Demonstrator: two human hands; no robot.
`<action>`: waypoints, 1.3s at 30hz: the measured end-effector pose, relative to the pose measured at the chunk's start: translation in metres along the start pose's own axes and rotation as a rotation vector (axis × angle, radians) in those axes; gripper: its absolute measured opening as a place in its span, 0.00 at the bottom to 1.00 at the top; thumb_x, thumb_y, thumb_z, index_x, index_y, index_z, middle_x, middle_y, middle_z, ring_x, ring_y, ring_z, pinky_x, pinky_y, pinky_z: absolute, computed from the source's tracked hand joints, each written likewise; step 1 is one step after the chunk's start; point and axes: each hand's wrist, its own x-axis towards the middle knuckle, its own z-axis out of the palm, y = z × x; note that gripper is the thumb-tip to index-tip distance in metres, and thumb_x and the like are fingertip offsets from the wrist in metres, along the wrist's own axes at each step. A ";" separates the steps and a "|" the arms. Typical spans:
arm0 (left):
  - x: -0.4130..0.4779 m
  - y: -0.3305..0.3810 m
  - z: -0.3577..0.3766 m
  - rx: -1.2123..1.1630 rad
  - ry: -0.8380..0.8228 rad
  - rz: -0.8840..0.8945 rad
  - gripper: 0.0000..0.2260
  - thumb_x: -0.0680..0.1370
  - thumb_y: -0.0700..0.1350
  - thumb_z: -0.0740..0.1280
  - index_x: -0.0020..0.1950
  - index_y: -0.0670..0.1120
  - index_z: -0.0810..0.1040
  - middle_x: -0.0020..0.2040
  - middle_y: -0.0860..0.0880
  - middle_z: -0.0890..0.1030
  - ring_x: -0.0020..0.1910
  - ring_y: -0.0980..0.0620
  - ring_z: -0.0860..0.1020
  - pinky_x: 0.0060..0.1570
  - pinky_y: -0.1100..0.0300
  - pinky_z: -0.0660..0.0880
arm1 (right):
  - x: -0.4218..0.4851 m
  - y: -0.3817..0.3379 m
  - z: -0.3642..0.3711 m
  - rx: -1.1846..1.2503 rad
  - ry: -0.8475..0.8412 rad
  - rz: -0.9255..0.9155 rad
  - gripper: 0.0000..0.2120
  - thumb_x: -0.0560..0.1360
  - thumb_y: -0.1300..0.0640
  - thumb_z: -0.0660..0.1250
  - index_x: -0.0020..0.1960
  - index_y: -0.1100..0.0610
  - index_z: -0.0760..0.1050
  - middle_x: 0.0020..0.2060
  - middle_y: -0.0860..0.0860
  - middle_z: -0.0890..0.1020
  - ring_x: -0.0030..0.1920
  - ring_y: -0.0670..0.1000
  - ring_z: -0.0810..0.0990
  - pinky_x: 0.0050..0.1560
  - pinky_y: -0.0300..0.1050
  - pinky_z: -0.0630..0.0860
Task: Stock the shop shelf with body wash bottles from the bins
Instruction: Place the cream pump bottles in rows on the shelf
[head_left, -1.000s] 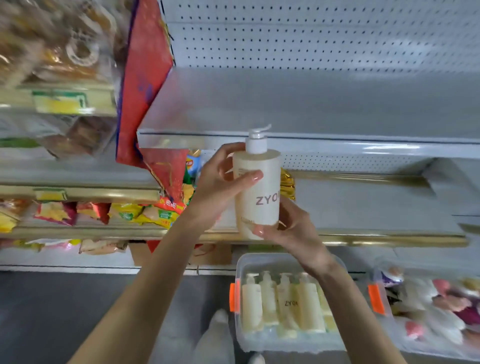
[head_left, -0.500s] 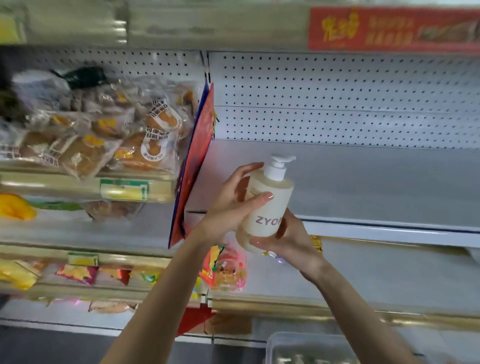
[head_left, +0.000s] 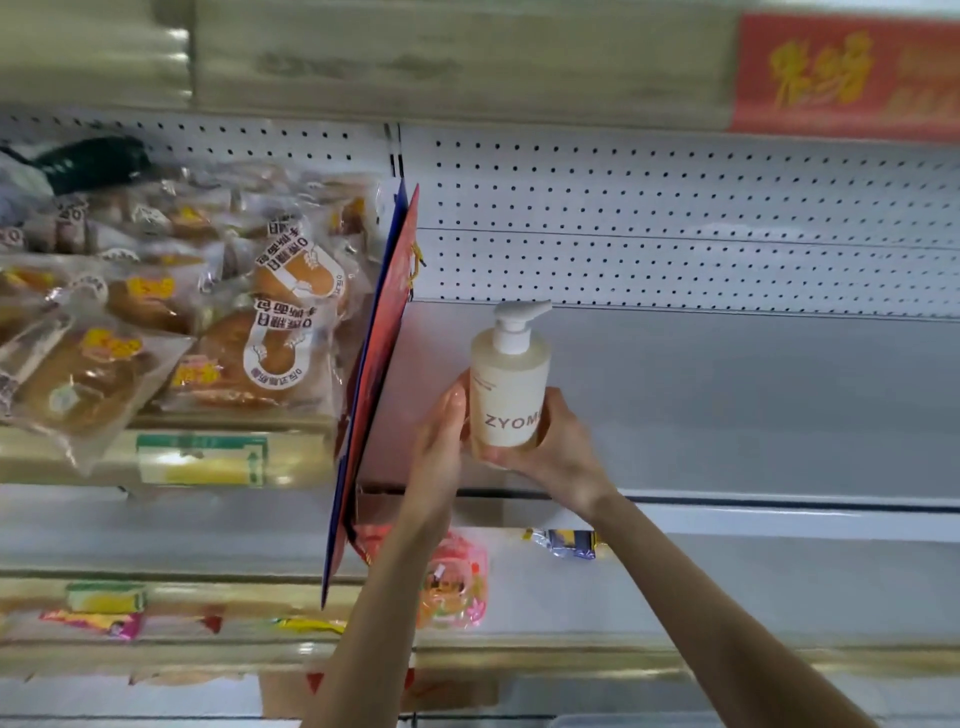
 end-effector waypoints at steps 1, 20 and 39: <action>0.006 -0.001 -0.001 -0.002 0.014 -0.002 0.15 0.83 0.49 0.54 0.66 0.52 0.75 0.62 0.52 0.80 0.63 0.55 0.76 0.64 0.50 0.72 | 0.007 -0.001 0.004 -0.019 0.003 -0.004 0.34 0.61 0.51 0.81 0.59 0.50 0.65 0.45 0.37 0.76 0.45 0.35 0.76 0.40 0.28 0.72; 0.079 -0.014 -0.022 0.085 0.063 -0.011 0.15 0.82 0.55 0.53 0.48 0.62 0.79 0.48 0.61 0.83 0.52 0.61 0.80 0.53 0.59 0.74 | 0.075 0.013 -0.007 0.249 -0.261 -0.029 0.23 0.70 0.69 0.71 0.62 0.54 0.75 0.55 0.46 0.82 0.55 0.42 0.81 0.54 0.36 0.76; 0.168 -0.040 -0.044 0.049 0.035 0.025 0.21 0.79 0.62 0.53 0.60 0.51 0.77 0.59 0.49 0.80 0.58 0.55 0.79 0.56 0.60 0.75 | 0.176 0.011 0.048 0.037 0.054 -0.012 0.26 0.72 0.50 0.72 0.68 0.47 0.71 0.60 0.46 0.80 0.58 0.47 0.77 0.61 0.46 0.73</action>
